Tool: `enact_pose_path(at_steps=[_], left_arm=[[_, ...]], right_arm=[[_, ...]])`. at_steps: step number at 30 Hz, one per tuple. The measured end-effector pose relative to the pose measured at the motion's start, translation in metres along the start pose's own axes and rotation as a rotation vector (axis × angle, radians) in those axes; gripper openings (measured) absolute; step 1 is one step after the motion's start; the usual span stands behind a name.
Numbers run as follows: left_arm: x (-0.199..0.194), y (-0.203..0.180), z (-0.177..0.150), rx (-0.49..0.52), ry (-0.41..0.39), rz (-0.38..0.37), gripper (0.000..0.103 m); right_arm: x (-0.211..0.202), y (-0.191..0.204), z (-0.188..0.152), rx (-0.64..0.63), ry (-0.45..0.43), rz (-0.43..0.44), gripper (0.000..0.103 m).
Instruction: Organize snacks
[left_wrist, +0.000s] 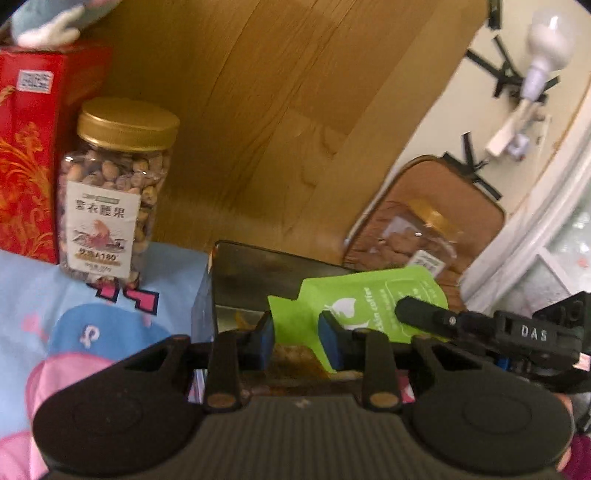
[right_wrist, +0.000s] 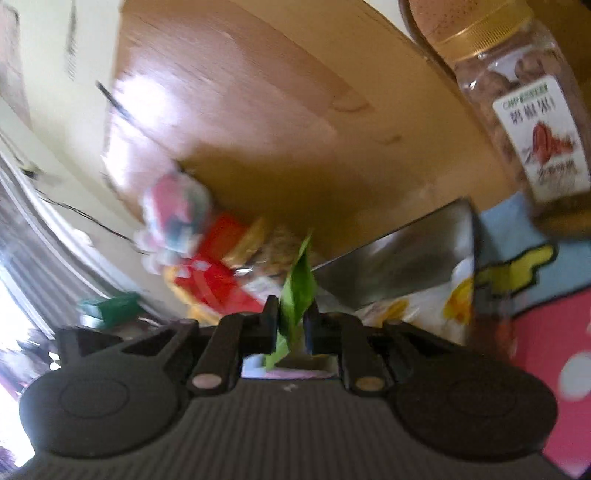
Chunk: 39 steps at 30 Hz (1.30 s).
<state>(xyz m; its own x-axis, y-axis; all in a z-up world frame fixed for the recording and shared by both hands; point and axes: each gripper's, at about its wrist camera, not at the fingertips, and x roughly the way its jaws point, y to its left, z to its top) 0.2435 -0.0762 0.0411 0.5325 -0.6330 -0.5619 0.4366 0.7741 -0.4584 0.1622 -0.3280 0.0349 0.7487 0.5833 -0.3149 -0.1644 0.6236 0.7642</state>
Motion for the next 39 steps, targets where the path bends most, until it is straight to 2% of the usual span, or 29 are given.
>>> enact_pose_path(at_steps=[5, 7, 8, 13, 15, 17, 19, 22, 24, 26, 28, 30, 33, 34, 37, 39], left_arm=[[0.02, 0.0, 0.005, 0.019, -0.005, 0.05, 0.026], [0.021, -0.002, 0.005, 0.025, -0.015, 0.063, 0.026], [0.02, -0.002, 0.005, 0.025, -0.018, 0.063, 0.026], [-0.01, -0.002, 0.0, 0.026, -0.069, 0.037, 0.028], [-0.029, 0.001, -0.009, 0.034, -0.102, 0.033, 0.029], [-0.046, 0.009, -0.023, 0.031, -0.118, 0.032, 0.029], [-0.055, 0.02, -0.036, 0.02, -0.113, 0.032, 0.03], [-0.053, 0.036, -0.057, 0.012, -0.068, 0.031, 0.03], [-0.042, 0.046, -0.067, -0.032, -0.012, 0.018, 0.03], [-0.029, 0.052, -0.073, -0.067, 0.042, -0.023, 0.036], [-0.02, 0.054, -0.078, -0.08, 0.06, -0.027, 0.044], [-0.017, 0.053, -0.082, -0.081, 0.06, -0.056, 0.042], [-0.023, 0.044, -0.09, -0.046, 0.076, -0.051, 0.038], [-0.028, 0.041, -0.094, -0.032, 0.08, -0.041, 0.036], [-0.048, 0.033, -0.111, -0.029, 0.098, -0.106, 0.036], [-0.062, 0.025, -0.128, -0.001, 0.095, -0.095, 0.036]], right_arm=[[0.012, 0.003, 0.0, -0.153, 0.02, -0.181, 0.036], [0.008, 0.011, -0.002, -0.231, -0.019, -0.262, 0.062], [0.003, 0.009, -0.003, -0.252, -0.036, -0.275, 0.063], [-0.022, 0.017, -0.01, -0.32, -0.118, -0.317, 0.062], [-0.043, 0.021, -0.017, -0.326, -0.169, -0.293, 0.062], [-0.055, 0.026, -0.023, -0.327, -0.166, -0.285, 0.062], [-0.069, 0.029, -0.034, -0.307, -0.148, -0.222, 0.06], [-0.069, 0.035, -0.059, -0.334, -0.04, -0.135, 0.056], [-0.053, 0.036, -0.074, -0.361, 0.037, -0.139, 0.054], [-0.034, 0.036, -0.084, -0.388, 0.091, -0.164, 0.054], [-0.017, 0.034, -0.089, -0.398, 0.12, -0.181, 0.053], [-0.001, 0.032, -0.091, -0.402, 0.144, -0.178, 0.053], [0.018, 0.031, -0.1, -0.408, 0.208, -0.202, 0.034], [0.019, 0.032, -0.104, -0.4, 0.236, -0.194, 0.031], [0.003, 0.036, -0.121, -0.394, 0.285, -0.151, 0.029], [-0.01, 0.039, -0.133, -0.383, 0.311, -0.119, 0.029]])
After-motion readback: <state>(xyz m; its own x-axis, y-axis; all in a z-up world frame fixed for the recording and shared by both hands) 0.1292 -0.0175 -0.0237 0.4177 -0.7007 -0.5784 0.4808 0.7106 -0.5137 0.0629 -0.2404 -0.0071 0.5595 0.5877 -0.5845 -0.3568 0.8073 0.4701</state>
